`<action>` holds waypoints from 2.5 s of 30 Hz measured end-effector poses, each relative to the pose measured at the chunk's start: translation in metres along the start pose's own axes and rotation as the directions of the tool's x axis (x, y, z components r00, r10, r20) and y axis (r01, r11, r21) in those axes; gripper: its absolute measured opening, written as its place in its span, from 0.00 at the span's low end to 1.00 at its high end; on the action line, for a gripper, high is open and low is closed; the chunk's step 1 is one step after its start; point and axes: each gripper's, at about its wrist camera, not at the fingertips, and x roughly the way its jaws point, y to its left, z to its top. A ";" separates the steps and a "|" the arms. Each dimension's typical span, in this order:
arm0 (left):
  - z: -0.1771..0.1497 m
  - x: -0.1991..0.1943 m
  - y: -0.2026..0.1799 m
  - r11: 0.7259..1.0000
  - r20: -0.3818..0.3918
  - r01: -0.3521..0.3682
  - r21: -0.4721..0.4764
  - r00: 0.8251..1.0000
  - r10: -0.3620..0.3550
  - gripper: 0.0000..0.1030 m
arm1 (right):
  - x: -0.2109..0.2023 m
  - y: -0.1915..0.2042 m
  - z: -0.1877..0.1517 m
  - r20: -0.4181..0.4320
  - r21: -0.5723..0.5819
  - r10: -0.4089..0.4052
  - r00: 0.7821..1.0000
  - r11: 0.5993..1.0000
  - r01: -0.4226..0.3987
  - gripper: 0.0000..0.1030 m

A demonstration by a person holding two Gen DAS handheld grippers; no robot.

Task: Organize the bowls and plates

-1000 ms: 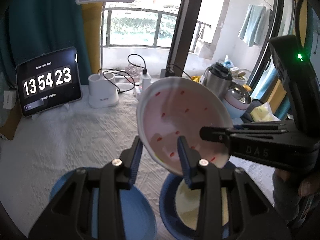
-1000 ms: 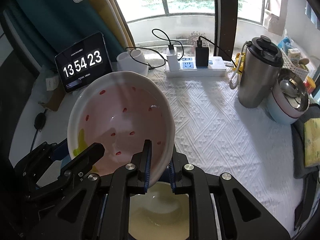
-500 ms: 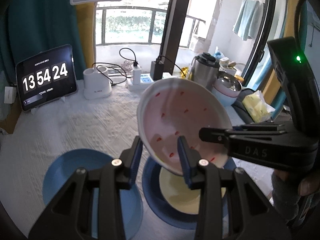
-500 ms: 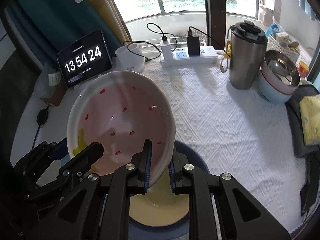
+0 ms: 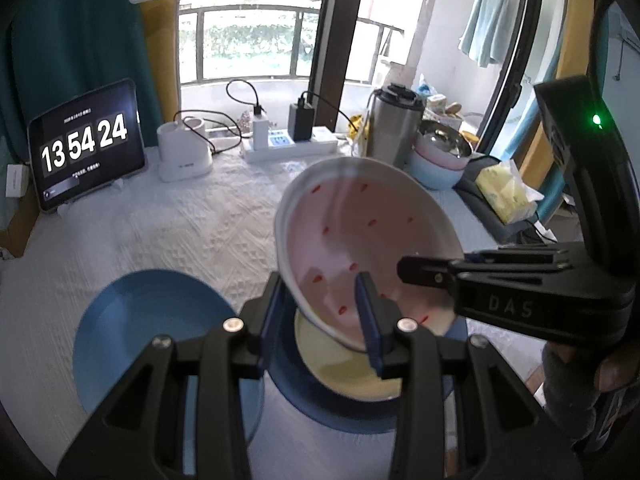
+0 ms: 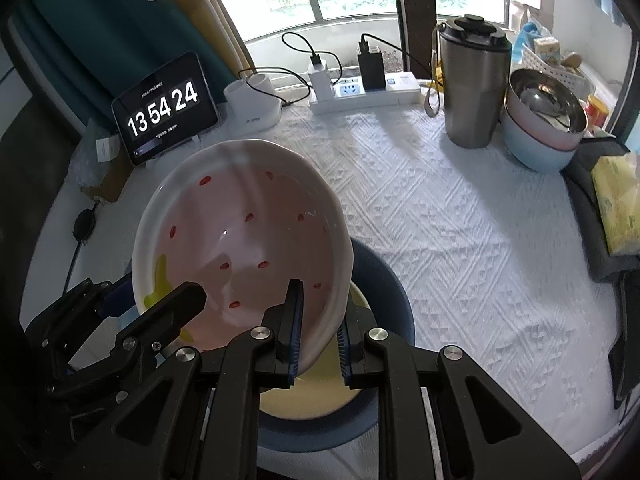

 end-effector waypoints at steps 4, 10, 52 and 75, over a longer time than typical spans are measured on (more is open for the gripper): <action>-0.008 0.003 -0.002 1.000 -0.018 0.002 -0.001 1.000 -0.002 0.36 | 0.004 -0.002 -0.009 -0.017 0.006 0.001 1.000 1.000 -0.001 0.17; -0.019 0.007 -0.004 1.000 -0.040 0.006 0.001 0.999 -0.006 0.36 | 0.009 -0.004 -0.018 -0.039 0.013 0.001 0.999 1.000 0.000 0.17; -0.034 0.023 0.002 1.000 -0.108 -0.010 0.018 0.994 0.012 0.39 | 0.000 -0.006 -0.035 -0.022 -0.016 -0.076 0.997 0.997 0.076 0.30; -0.026 -0.003 0.030 0.998 -0.043 -0.040 -0.045 0.998 0.038 0.39 | -0.025 -0.036 -0.040 0.032 0.026 -0.087 0.996 0.996 0.086 0.30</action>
